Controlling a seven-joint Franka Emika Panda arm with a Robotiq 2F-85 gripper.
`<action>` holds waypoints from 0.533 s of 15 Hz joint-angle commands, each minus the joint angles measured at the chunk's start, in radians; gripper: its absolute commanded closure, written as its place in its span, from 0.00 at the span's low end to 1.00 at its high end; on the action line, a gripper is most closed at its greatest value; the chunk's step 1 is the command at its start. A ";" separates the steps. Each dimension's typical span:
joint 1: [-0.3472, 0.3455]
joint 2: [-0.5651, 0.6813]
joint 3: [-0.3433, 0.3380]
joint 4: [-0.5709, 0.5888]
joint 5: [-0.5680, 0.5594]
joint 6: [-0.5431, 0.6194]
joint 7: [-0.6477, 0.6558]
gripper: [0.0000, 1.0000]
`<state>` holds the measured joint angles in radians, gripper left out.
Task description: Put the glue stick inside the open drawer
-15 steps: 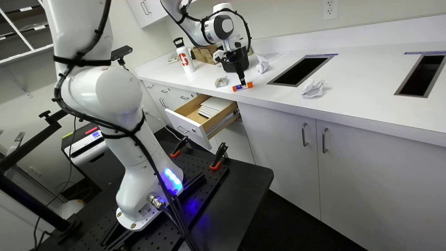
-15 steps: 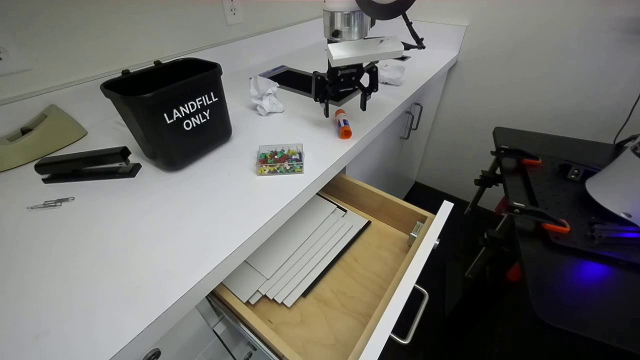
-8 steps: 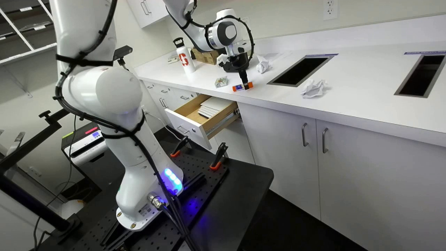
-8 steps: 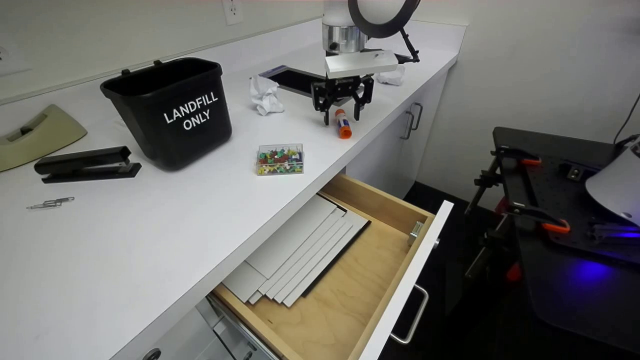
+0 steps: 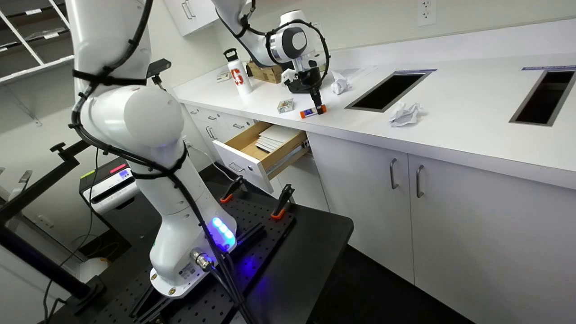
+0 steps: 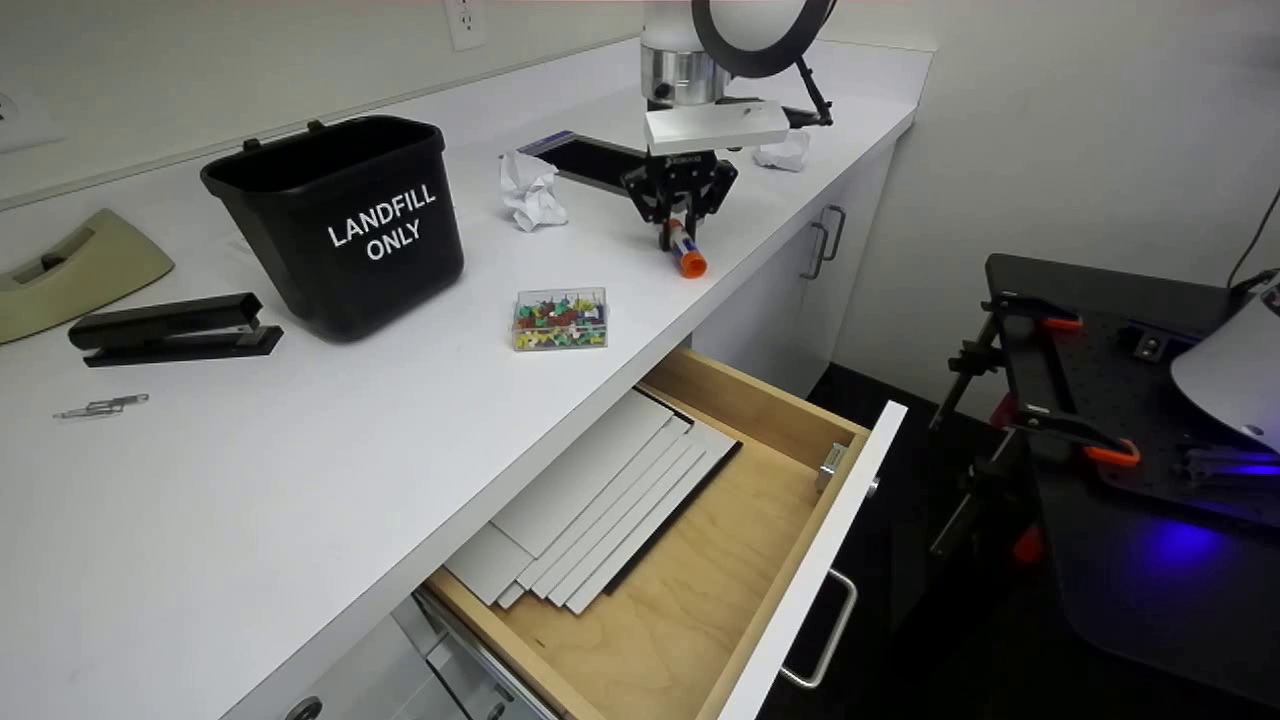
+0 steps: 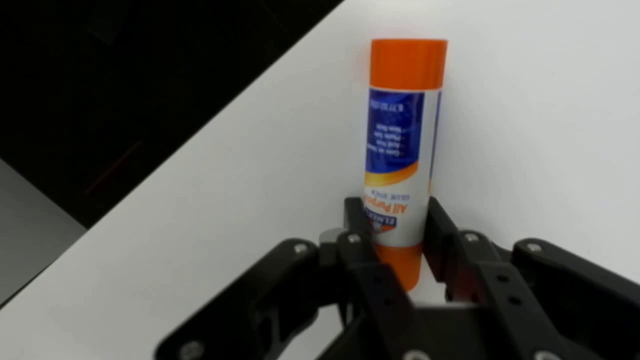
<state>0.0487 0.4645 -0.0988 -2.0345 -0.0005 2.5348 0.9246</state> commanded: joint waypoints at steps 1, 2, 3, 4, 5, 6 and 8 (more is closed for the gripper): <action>0.028 -0.043 -0.011 -0.033 -0.007 0.012 -0.024 0.92; 0.038 -0.066 -0.010 -0.054 -0.018 0.013 -0.029 0.92; 0.053 -0.086 -0.011 -0.073 -0.040 0.012 -0.034 0.92; 0.074 -0.105 -0.015 -0.090 -0.072 0.008 -0.038 0.92; 0.093 -0.124 -0.014 -0.107 -0.104 -0.002 -0.042 0.92; 0.115 -0.142 -0.012 -0.127 -0.141 -0.010 -0.040 0.92; 0.149 -0.178 0.002 -0.168 -0.199 -0.014 -0.042 0.92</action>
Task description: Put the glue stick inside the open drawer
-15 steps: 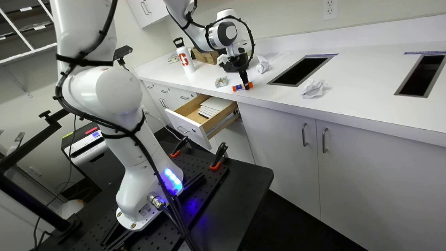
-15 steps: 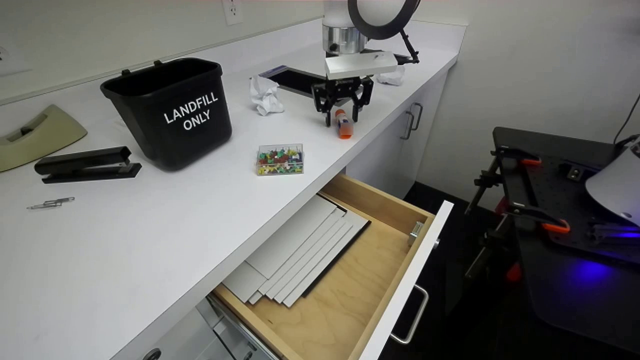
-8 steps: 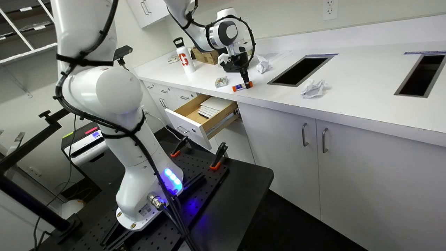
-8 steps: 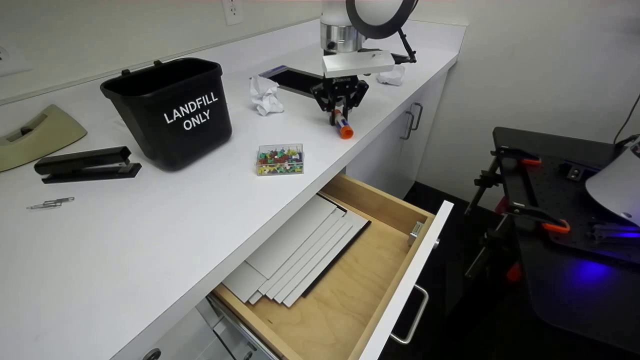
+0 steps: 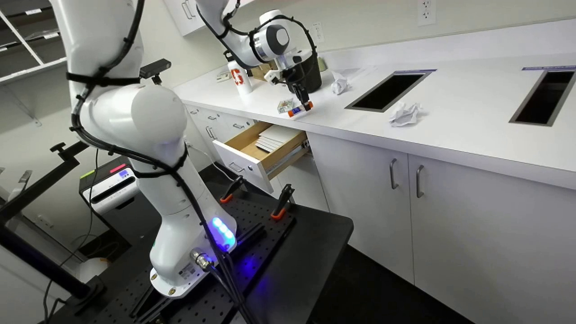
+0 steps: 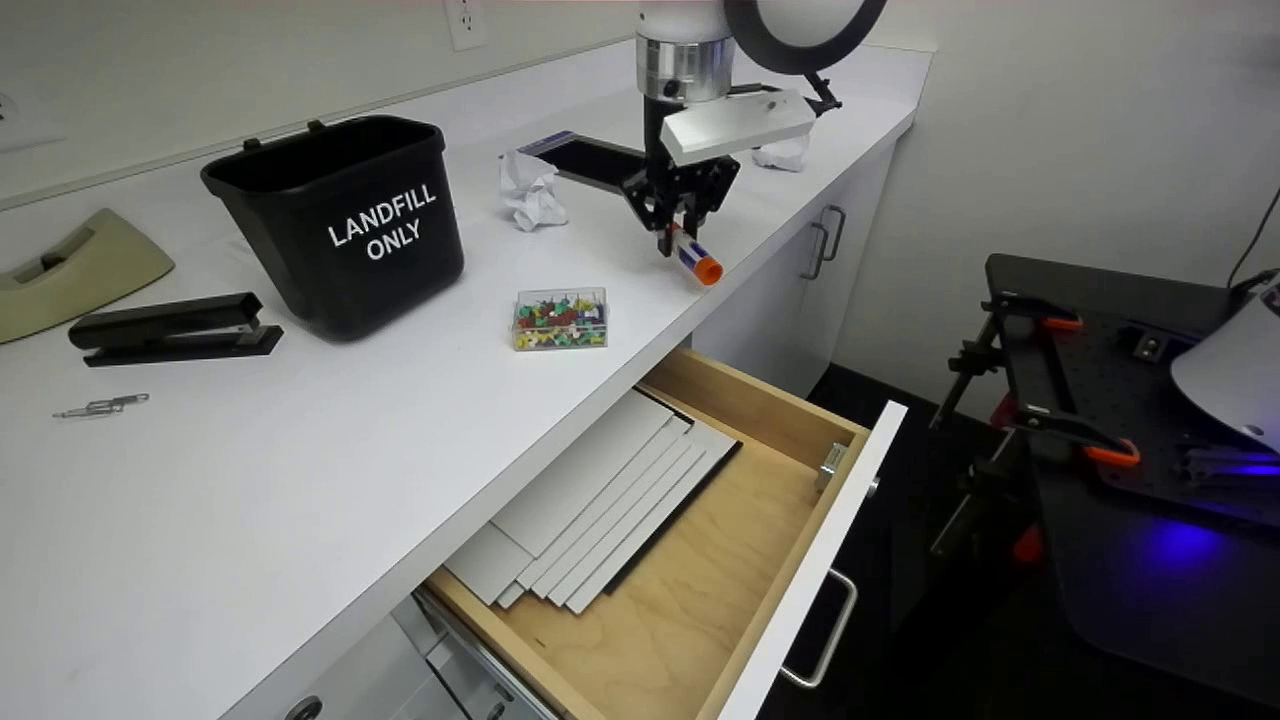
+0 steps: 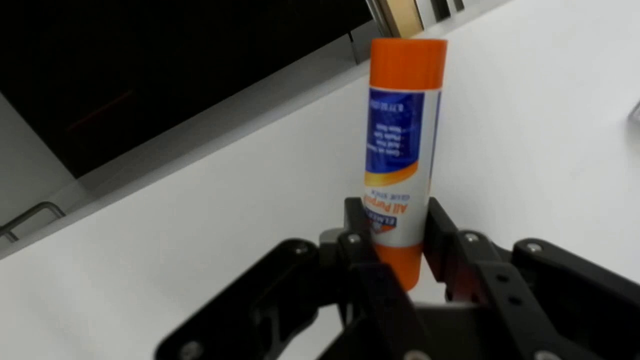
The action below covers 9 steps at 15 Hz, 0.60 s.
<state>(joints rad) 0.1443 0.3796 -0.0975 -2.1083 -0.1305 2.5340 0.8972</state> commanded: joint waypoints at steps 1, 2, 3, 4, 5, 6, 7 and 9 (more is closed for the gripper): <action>0.062 -0.113 0.018 -0.118 -0.083 -0.014 -0.032 0.92; 0.076 -0.130 0.034 -0.140 -0.100 -0.017 -0.044 0.92; 0.086 -0.141 0.049 -0.155 -0.111 -0.020 -0.053 0.92; 0.088 -0.149 0.076 -0.164 -0.101 -0.030 -0.081 0.92; 0.094 -0.156 0.094 -0.177 -0.101 -0.030 -0.102 0.92; 0.096 -0.165 0.119 -0.189 -0.086 -0.031 -0.141 0.92; 0.097 -0.175 0.138 -0.200 -0.078 -0.034 -0.173 0.92; 0.089 -0.200 0.174 -0.222 -0.045 -0.040 -0.254 0.92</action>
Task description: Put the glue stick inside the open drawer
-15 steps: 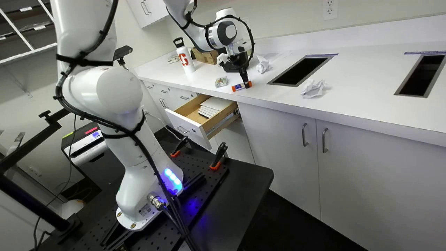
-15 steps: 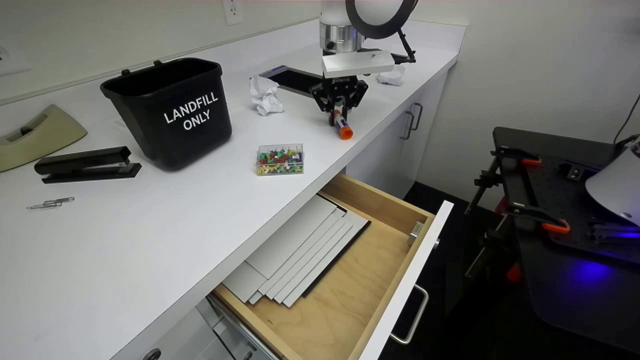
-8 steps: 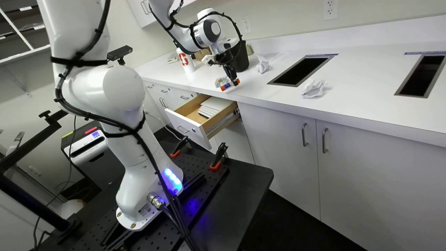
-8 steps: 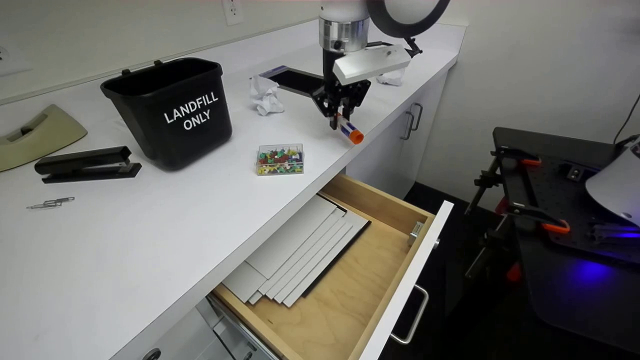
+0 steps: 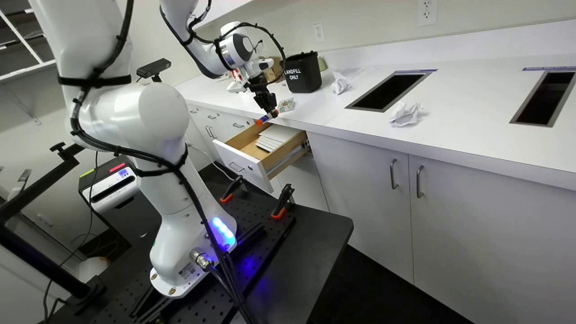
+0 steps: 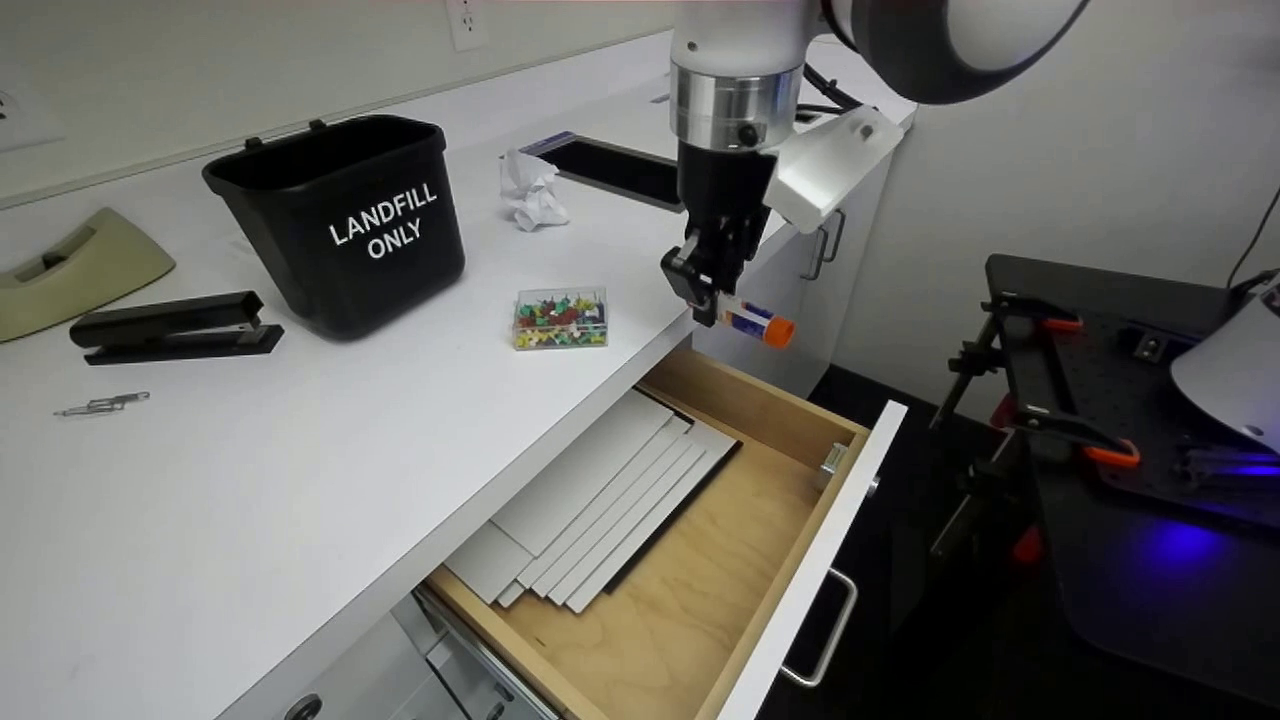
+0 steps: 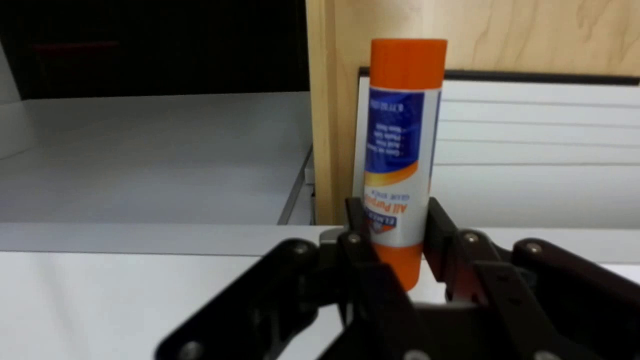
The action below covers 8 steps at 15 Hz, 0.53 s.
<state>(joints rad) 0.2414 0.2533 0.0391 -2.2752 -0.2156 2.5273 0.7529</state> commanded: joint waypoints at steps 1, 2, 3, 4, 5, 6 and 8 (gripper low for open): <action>0.003 -0.009 0.014 -0.009 0.012 -0.003 -0.035 0.69; 0.003 -0.019 0.025 -0.018 0.019 -0.004 -0.059 0.69; 0.003 -0.027 0.030 -0.025 0.022 -0.005 -0.069 0.69; 0.002 -0.032 0.031 -0.028 0.022 -0.006 -0.074 0.69; 0.001 -0.035 0.031 -0.030 0.022 -0.006 -0.082 0.69; 0.000 -0.036 0.031 -0.031 0.022 -0.006 -0.084 0.92; 0.004 0.008 0.031 -0.012 0.015 0.050 -0.079 0.92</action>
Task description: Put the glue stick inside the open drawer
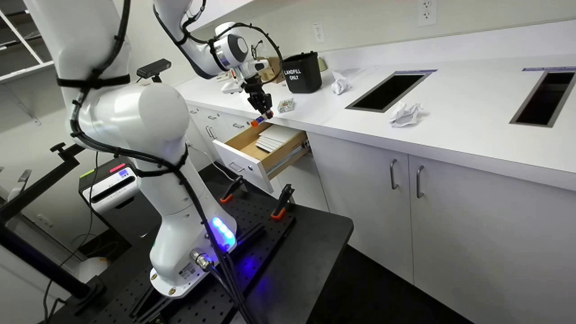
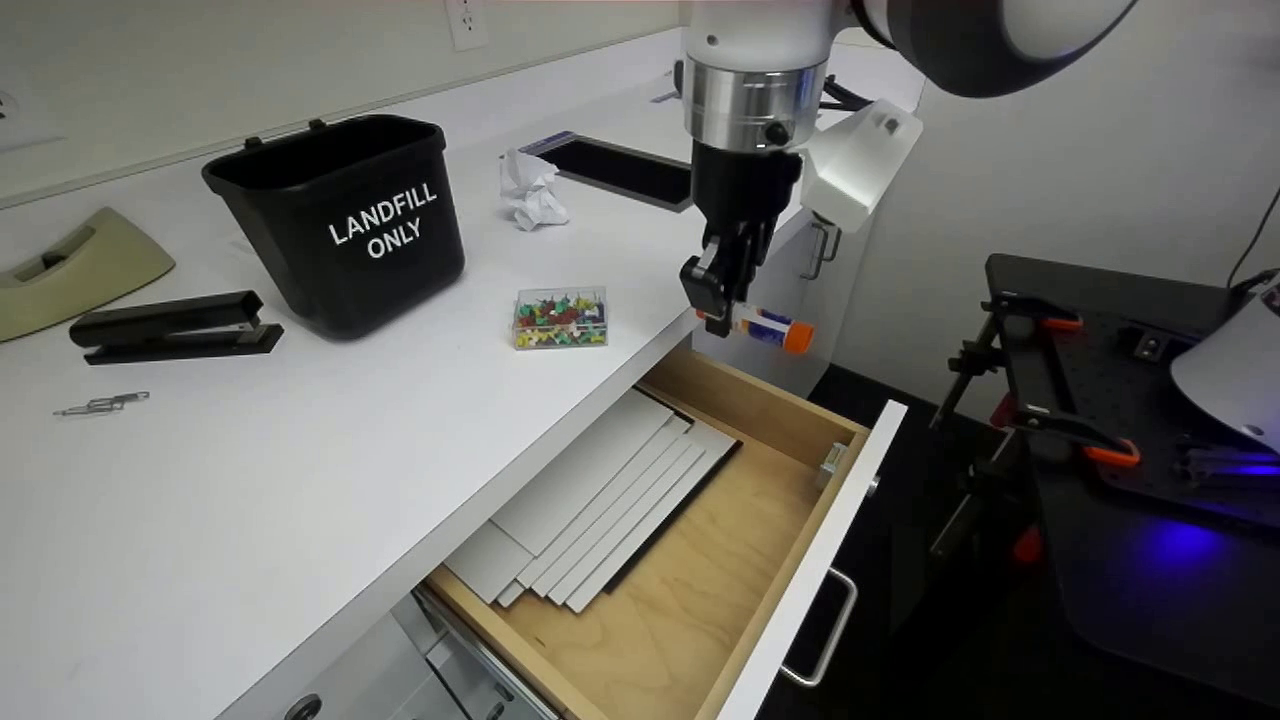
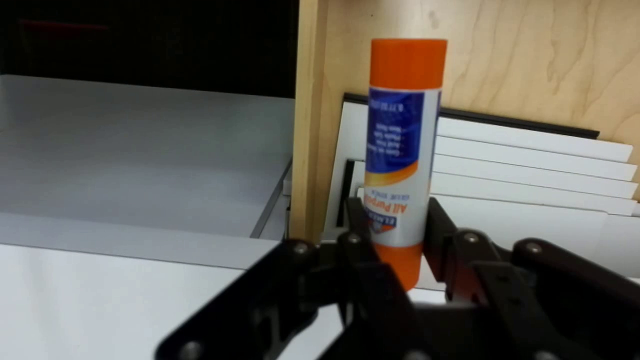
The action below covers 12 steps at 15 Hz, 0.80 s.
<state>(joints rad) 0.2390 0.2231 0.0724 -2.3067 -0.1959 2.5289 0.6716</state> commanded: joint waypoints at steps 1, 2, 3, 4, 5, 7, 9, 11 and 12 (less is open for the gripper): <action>0.015 0.063 -0.002 0.028 -0.012 0.084 0.009 0.92; 0.026 0.090 -0.002 0.037 -0.017 0.127 0.013 0.92; 0.036 0.121 0.000 0.048 -0.011 0.181 0.006 0.92; 0.055 0.151 -0.009 0.058 -0.020 0.228 0.013 0.92; 0.073 0.185 -0.014 0.070 -0.020 0.285 0.004 0.92; 0.113 0.248 -0.033 0.100 -0.010 0.365 -0.015 0.92; 0.137 0.307 -0.029 0.130 0.024 0.402 -0.055 0.92; 0.158 0.353 -0.023 0.159 0.048 0.407 -0.093 0.92; 0.164 0.374 -0.019 0.175 0.061 0.400 -0.115 0.92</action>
<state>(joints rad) 0.3709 0.5341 0.0603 -2.1869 -0.1814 2.9150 0.6292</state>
